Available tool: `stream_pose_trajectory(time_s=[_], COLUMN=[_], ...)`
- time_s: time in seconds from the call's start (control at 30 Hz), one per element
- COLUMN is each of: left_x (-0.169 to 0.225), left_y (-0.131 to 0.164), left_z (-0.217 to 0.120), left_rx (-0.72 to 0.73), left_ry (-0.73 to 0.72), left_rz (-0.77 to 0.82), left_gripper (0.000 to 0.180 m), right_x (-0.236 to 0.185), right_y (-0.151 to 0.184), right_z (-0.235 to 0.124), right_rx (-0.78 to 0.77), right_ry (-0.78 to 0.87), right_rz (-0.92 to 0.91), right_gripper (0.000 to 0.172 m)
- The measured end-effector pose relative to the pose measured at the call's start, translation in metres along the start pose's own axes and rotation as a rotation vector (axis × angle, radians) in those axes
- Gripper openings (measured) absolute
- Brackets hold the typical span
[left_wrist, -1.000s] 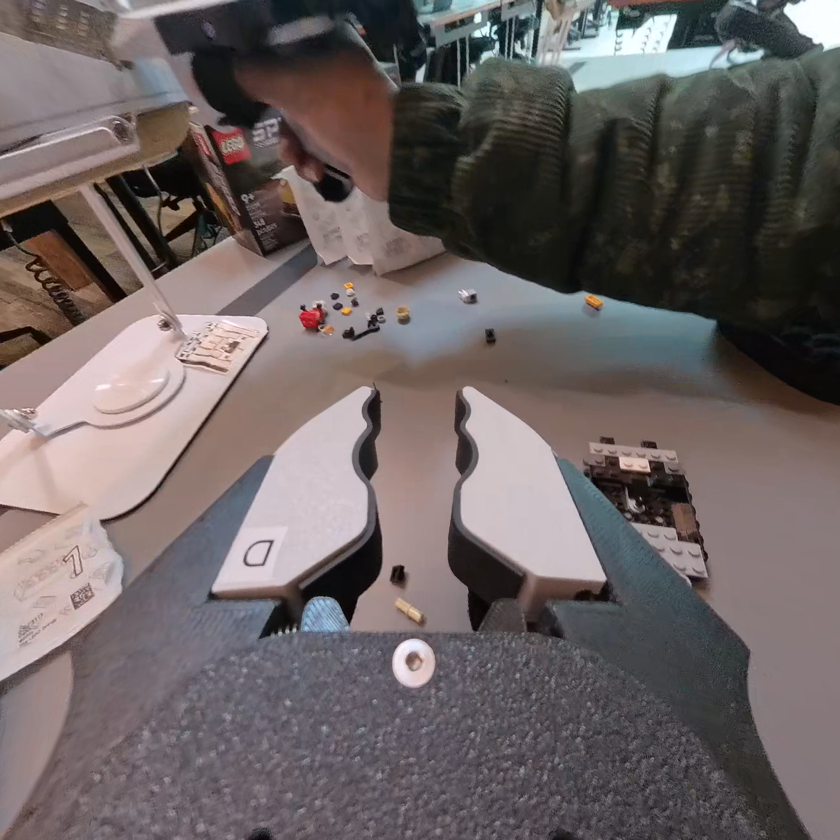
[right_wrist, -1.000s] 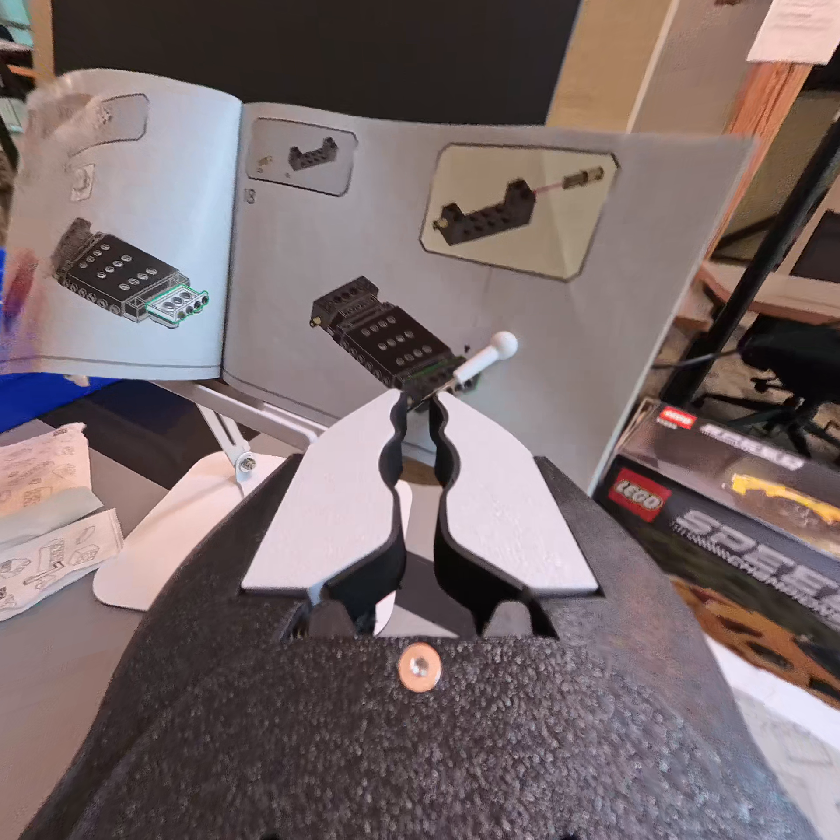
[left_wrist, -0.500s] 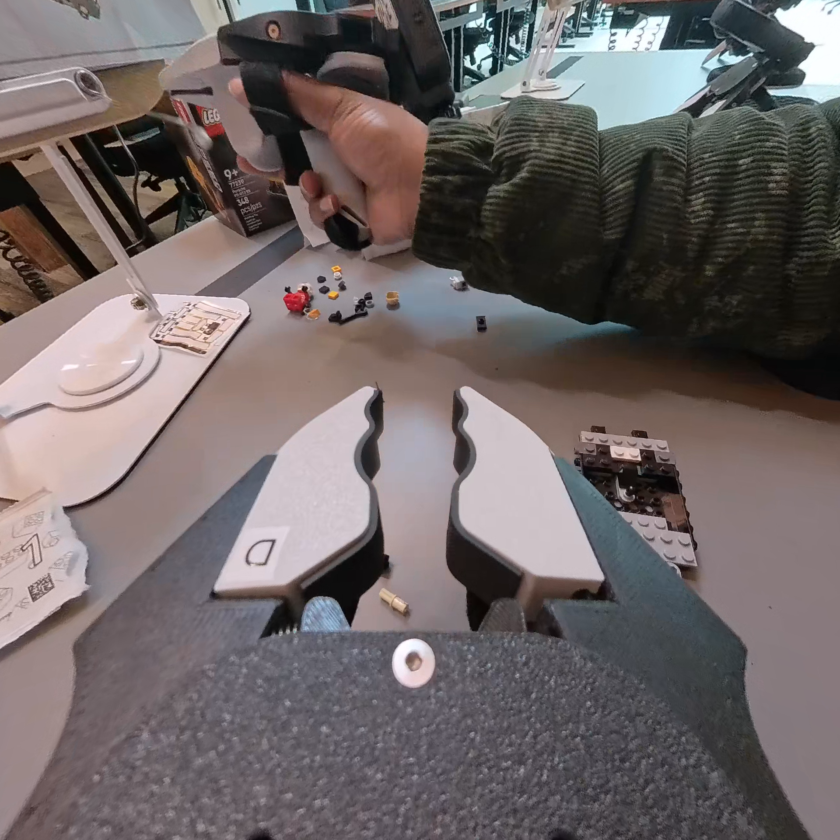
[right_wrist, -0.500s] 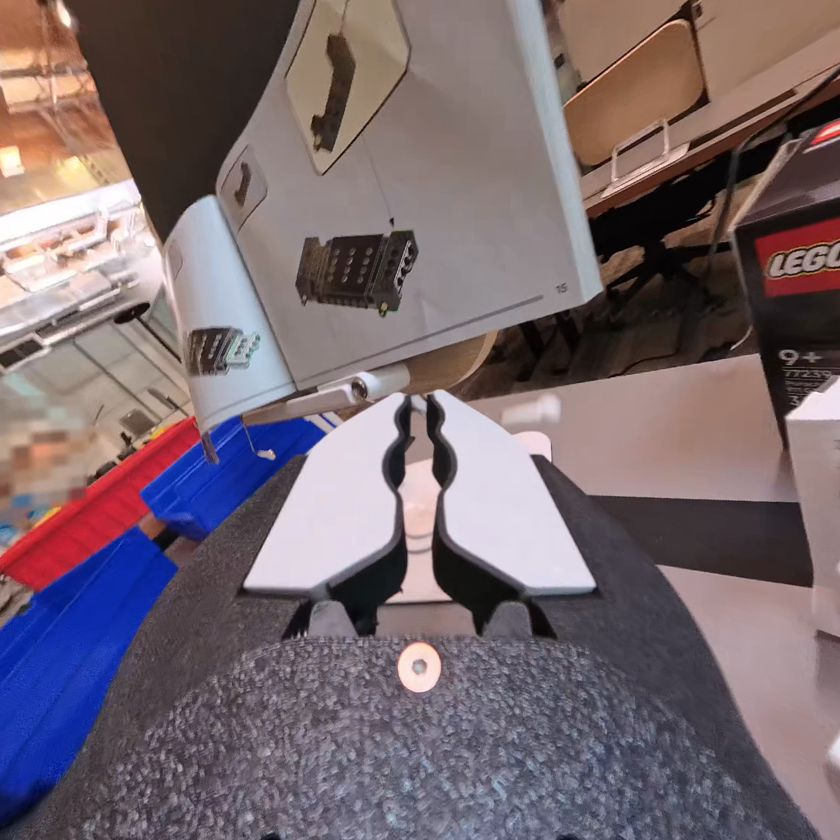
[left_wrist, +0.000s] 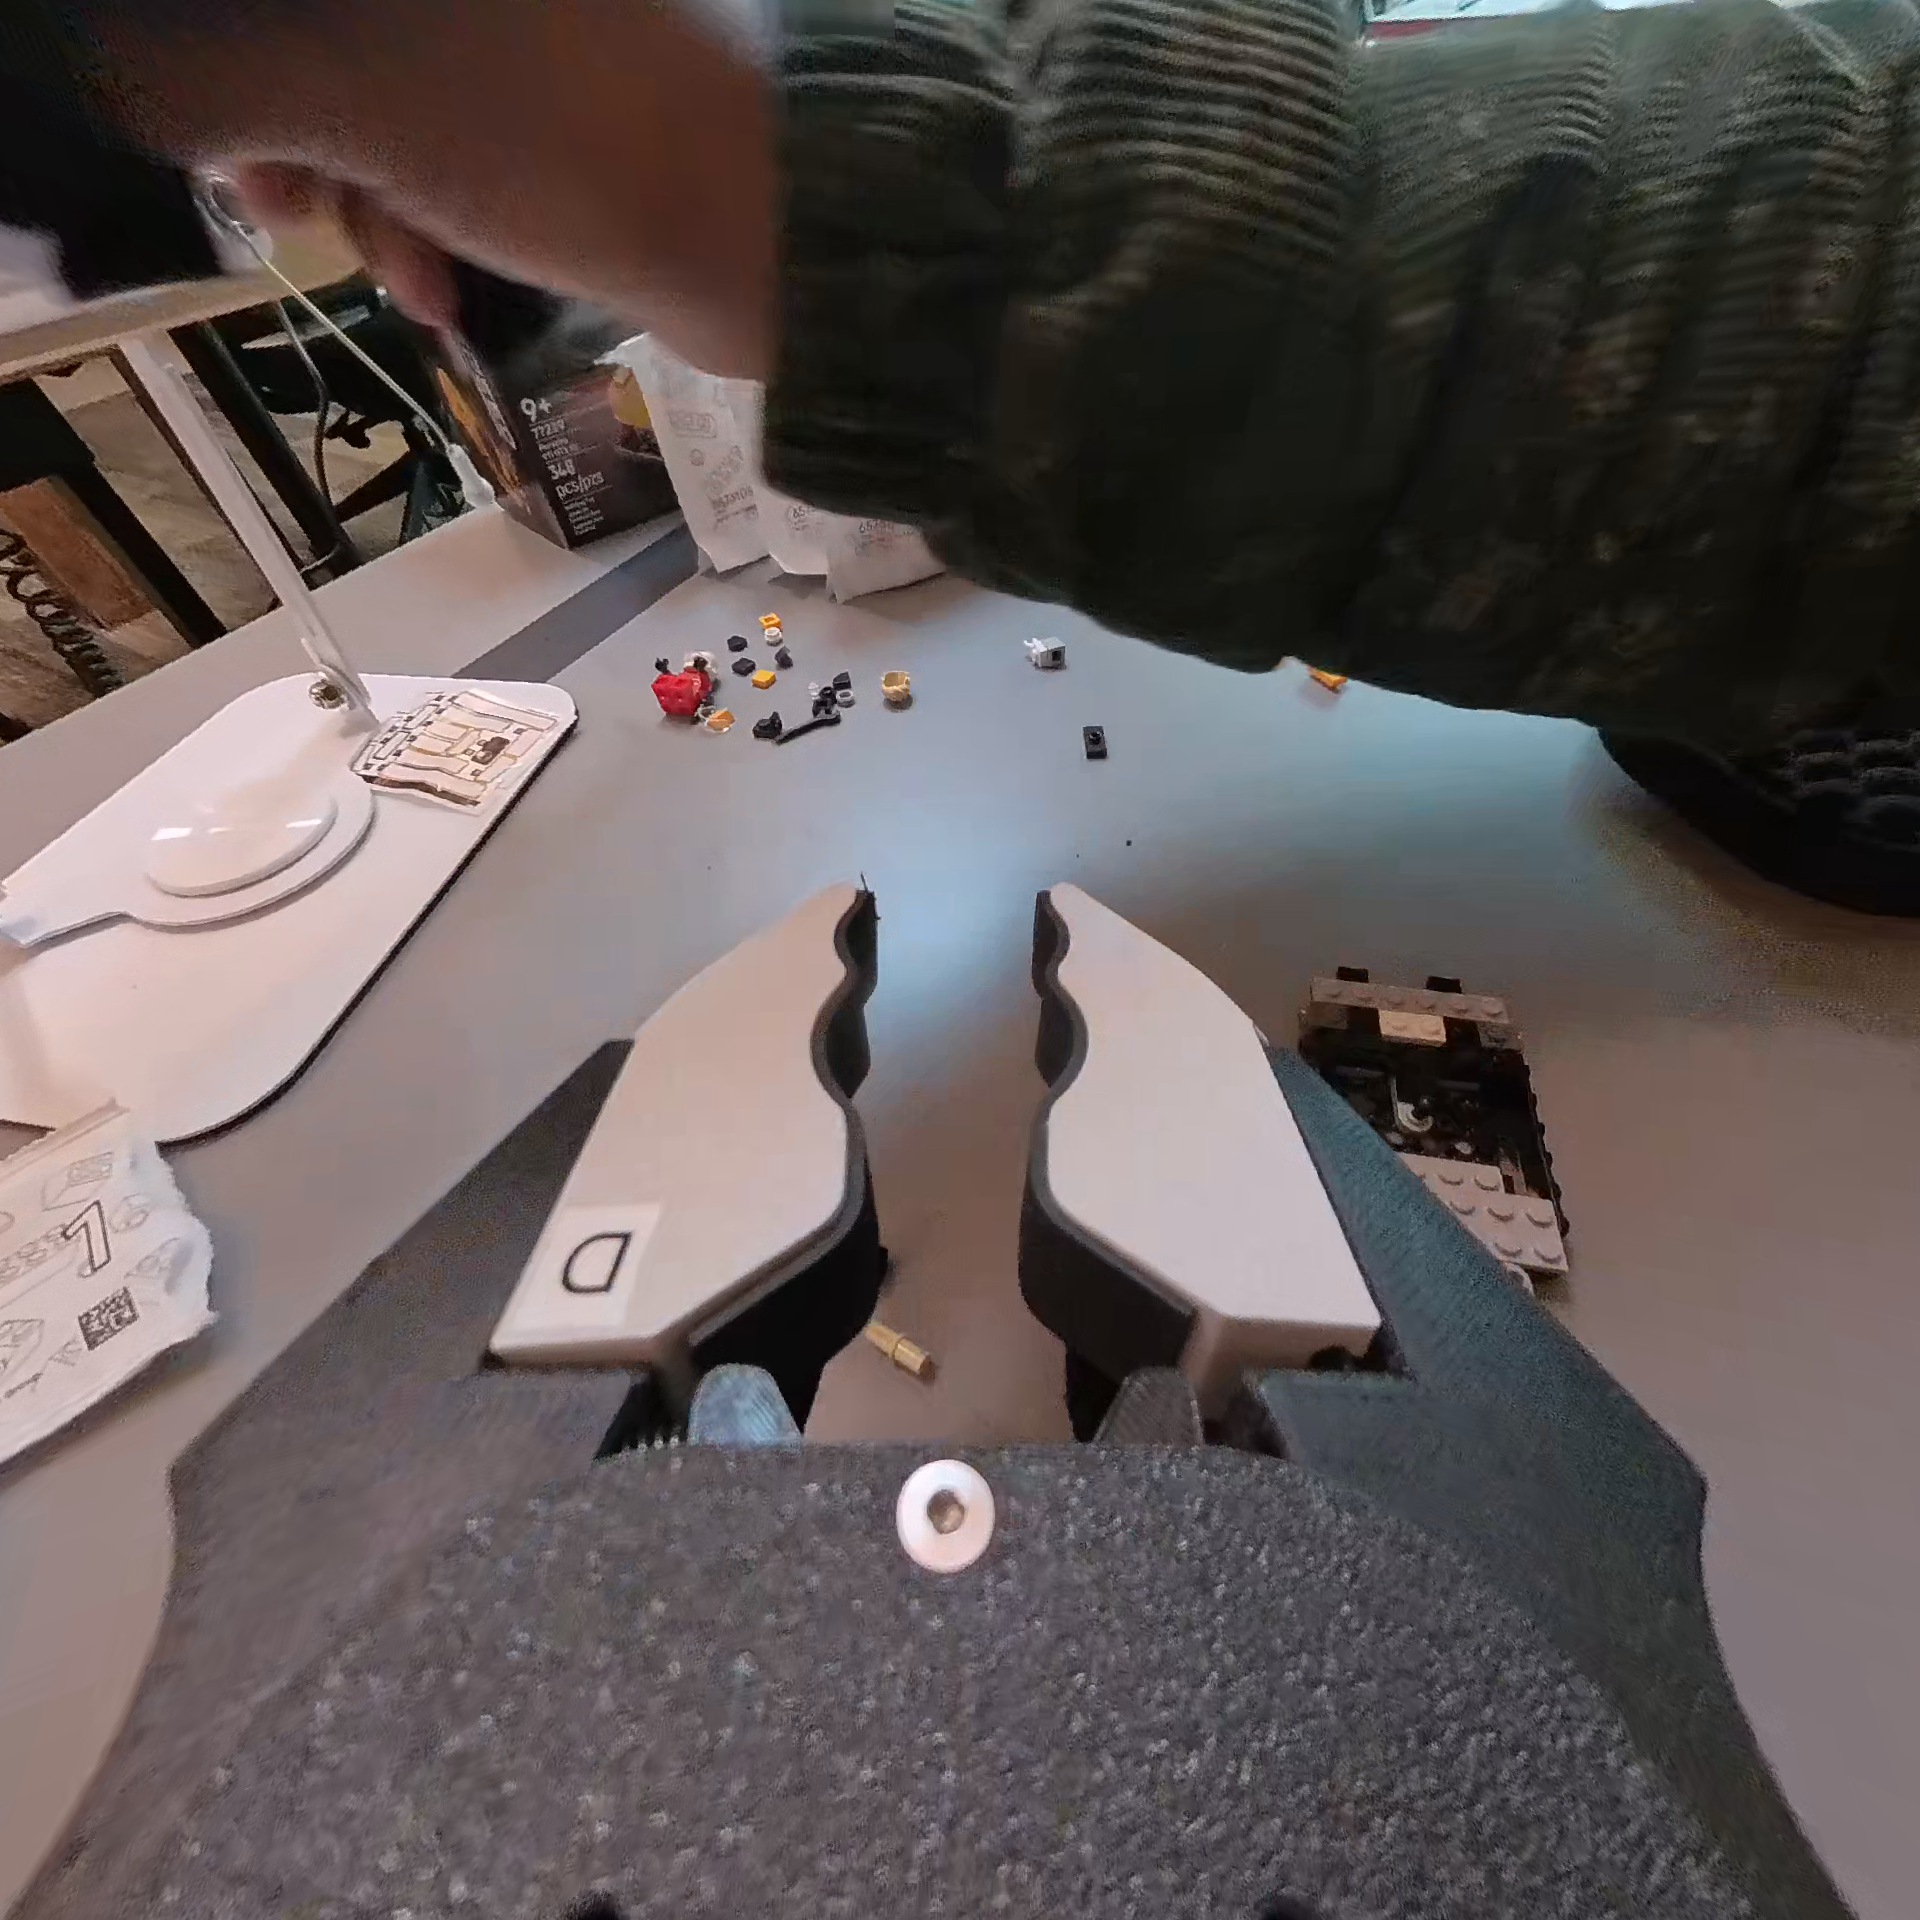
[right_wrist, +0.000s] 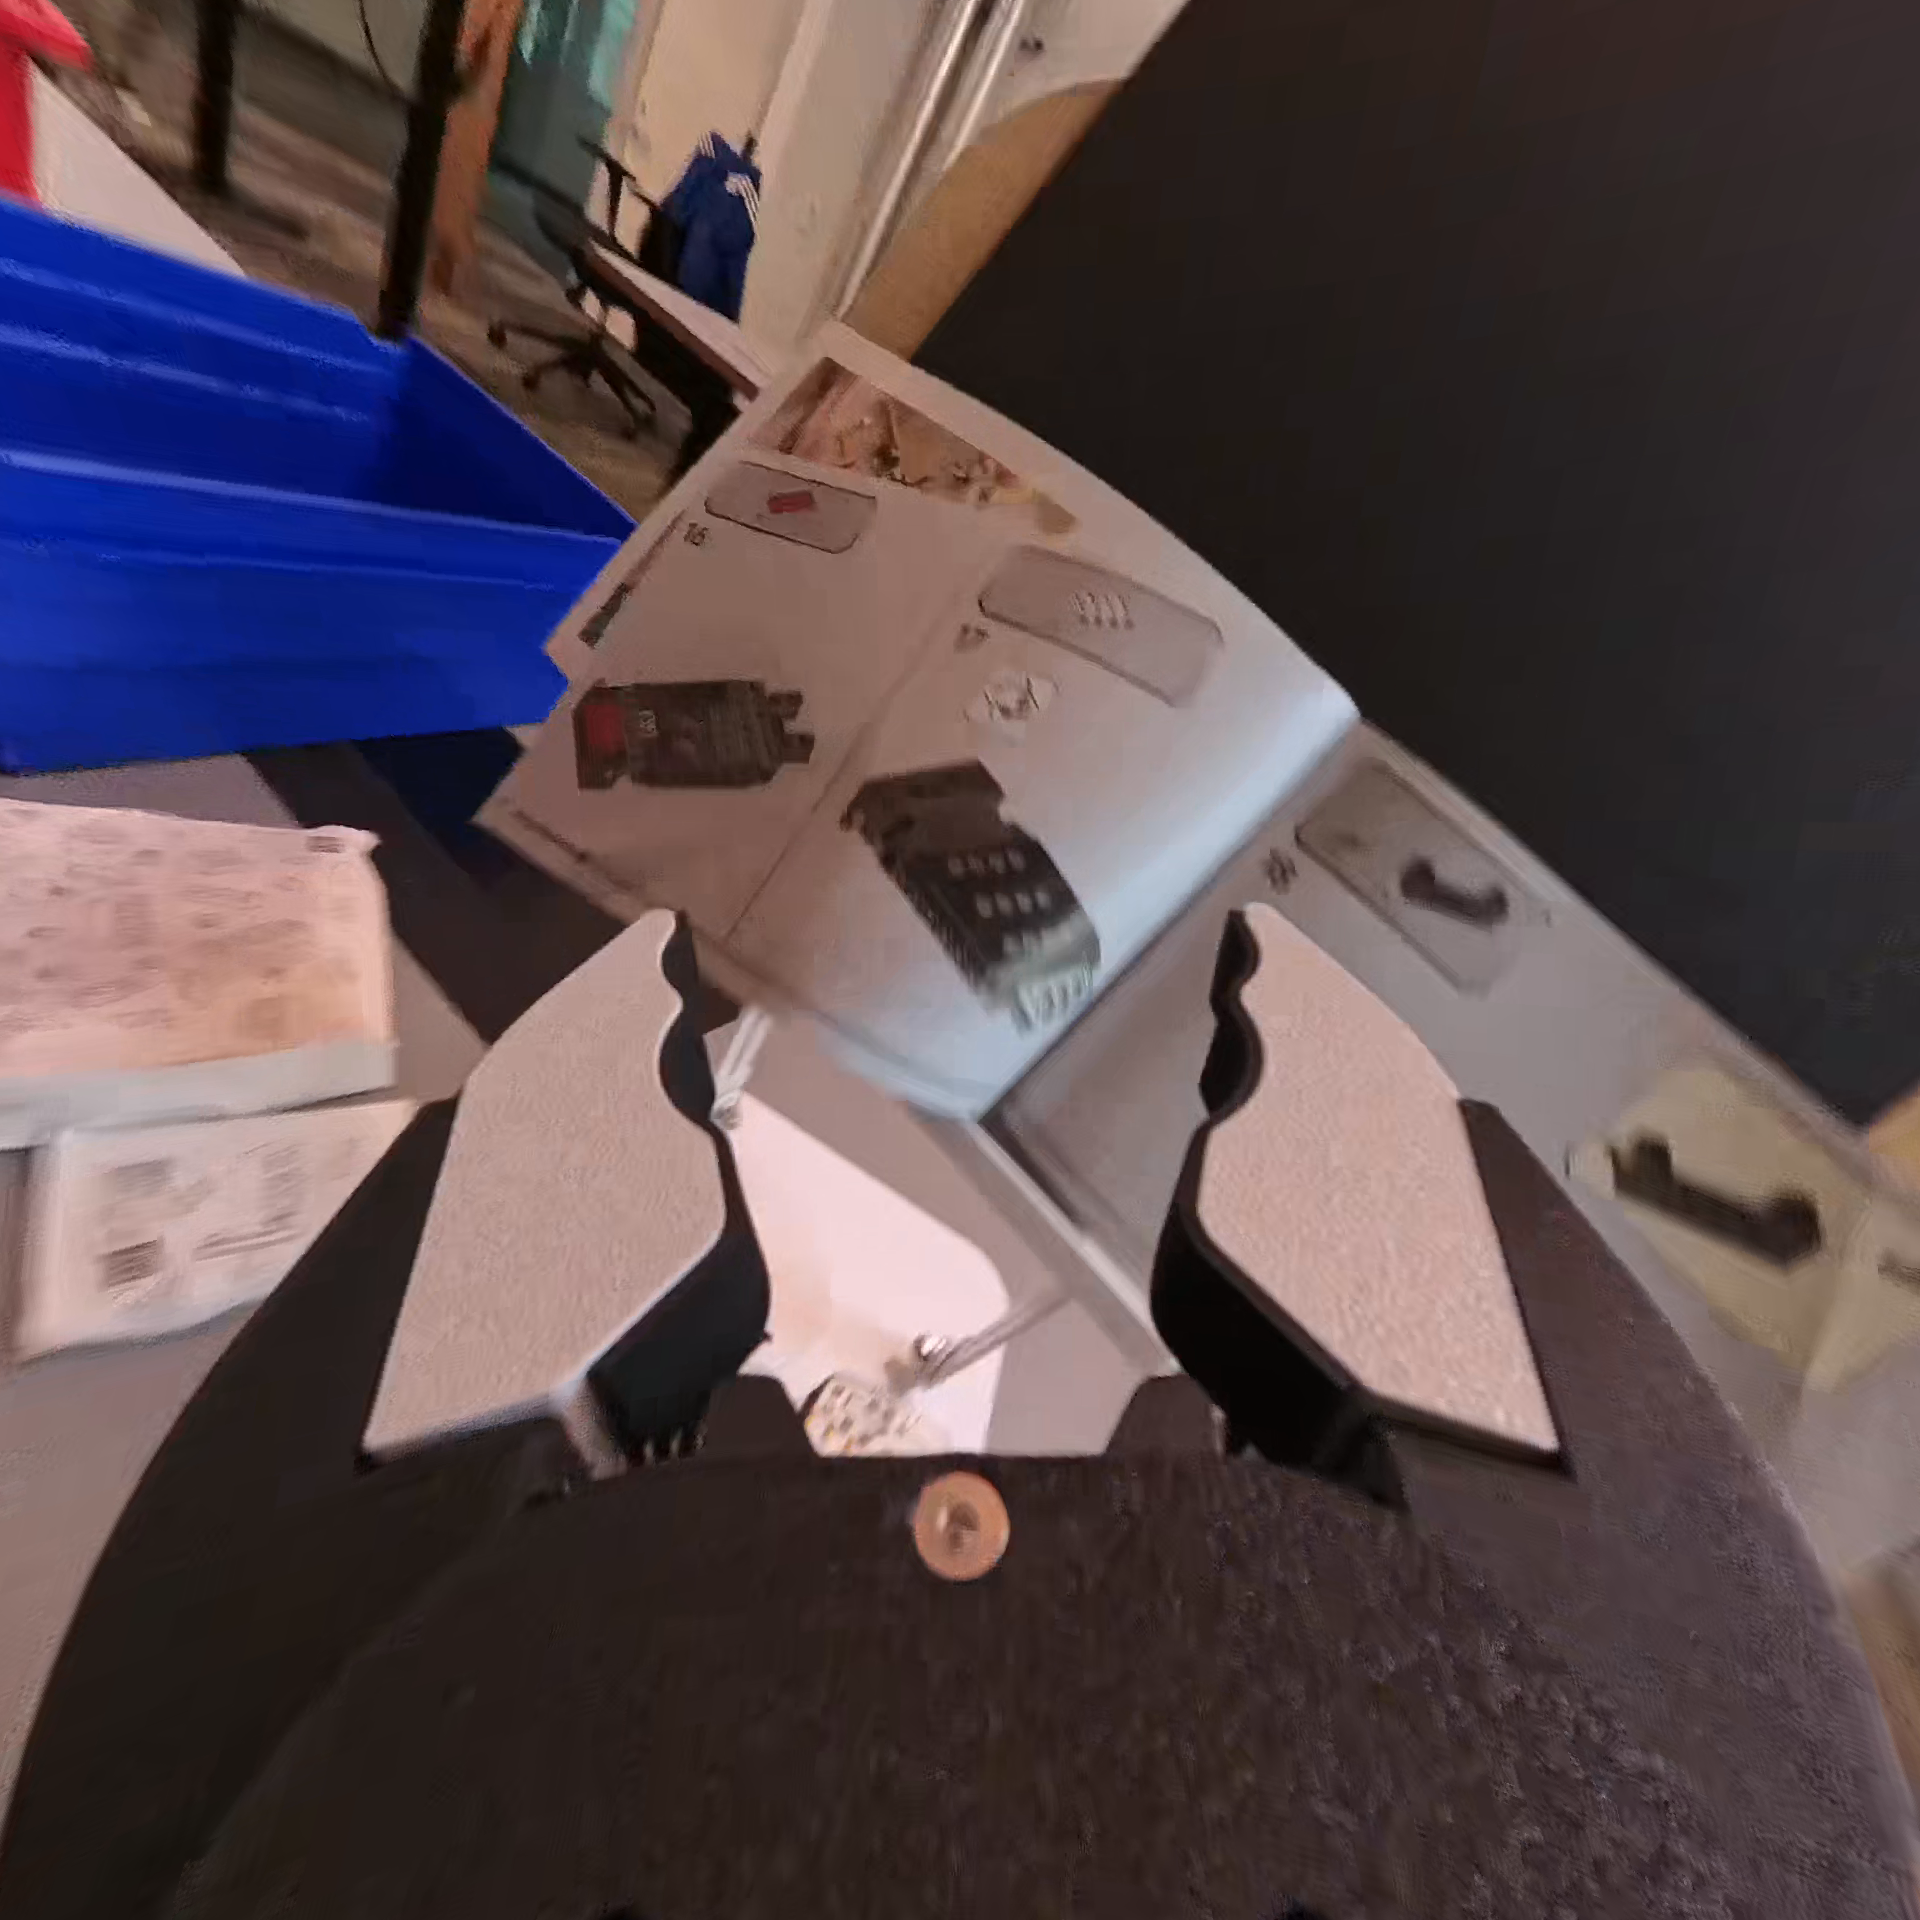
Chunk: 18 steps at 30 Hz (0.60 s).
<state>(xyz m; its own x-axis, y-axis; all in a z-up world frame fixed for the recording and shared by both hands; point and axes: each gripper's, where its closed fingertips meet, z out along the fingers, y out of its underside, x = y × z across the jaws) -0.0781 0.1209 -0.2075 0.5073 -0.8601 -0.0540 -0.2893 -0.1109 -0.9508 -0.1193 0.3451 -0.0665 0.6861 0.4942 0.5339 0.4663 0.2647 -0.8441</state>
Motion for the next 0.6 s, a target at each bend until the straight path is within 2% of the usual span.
stream_pose_trajectory(time_s=[0.07,0.13,0.2,0.23,0.37,0.43,0.47,0.5,0.53,0.6], left_x=[0.001,0.000,-0.003,-0.004,-0.004,-0.003,-0.002,-0.002,-0.002,-0.001], left_y=[0.002,0.005,0.005,0.004,0.001,0.004,0.004,0.004,0.004,0.005], left_z=[-0.003,-0.008,-0.013,-0.015,-0.014,-0.012,-0.011,-0.011,-0.010,-0.009], left_rx=[0.003,0.005,0.012,0.020,0.037,0.021,0.018,0.018,0.017,0.013], left_ry=[0.001,-0.005,-0.014,-0.013,0.015,0.020,0.019,0.016,0.017,0.023], left_rz=[-0.016,-0.029,-0.034,-0.041,-0.075,-0.077,-0.071,-0.066,-0.066,-0.071], left_gripper=[0.028,0.028,0.027,0.027,0.027,0.027,0.027,0.027,0.027,0.027], right_x=[-0.002,0.003,0.016,0.020,0.037,0.042,0.040,0.038,0.034,0.024], right_y=[-0.002,0.000,-0.001,-0.002,0.005,0.007,0.003,-0.002,-0.008,-0.009], right_z=[0.030,0.047,0.048,0.045,0.036,0.034,0.033,0.032,0.033,0.042], right_rx=[-0.042,-0.076,-0.074,-0.057,-0.047,-0.044,-0.027,-0.007,0.006,-0.026], right_ry=[0.044,0.082,0.146,0.164,0.169,0.160,0.151,0.147,0.147,0.147], right_rz=[-0.078,-0.082,-0.091,-0.085,-0.015,0.015,0.023,0.019,0.007,-0.017], right_gripper=[0.095,0.086,0.064,0.058,0.038,0.037,0.040,0.052,0.070,0.094])
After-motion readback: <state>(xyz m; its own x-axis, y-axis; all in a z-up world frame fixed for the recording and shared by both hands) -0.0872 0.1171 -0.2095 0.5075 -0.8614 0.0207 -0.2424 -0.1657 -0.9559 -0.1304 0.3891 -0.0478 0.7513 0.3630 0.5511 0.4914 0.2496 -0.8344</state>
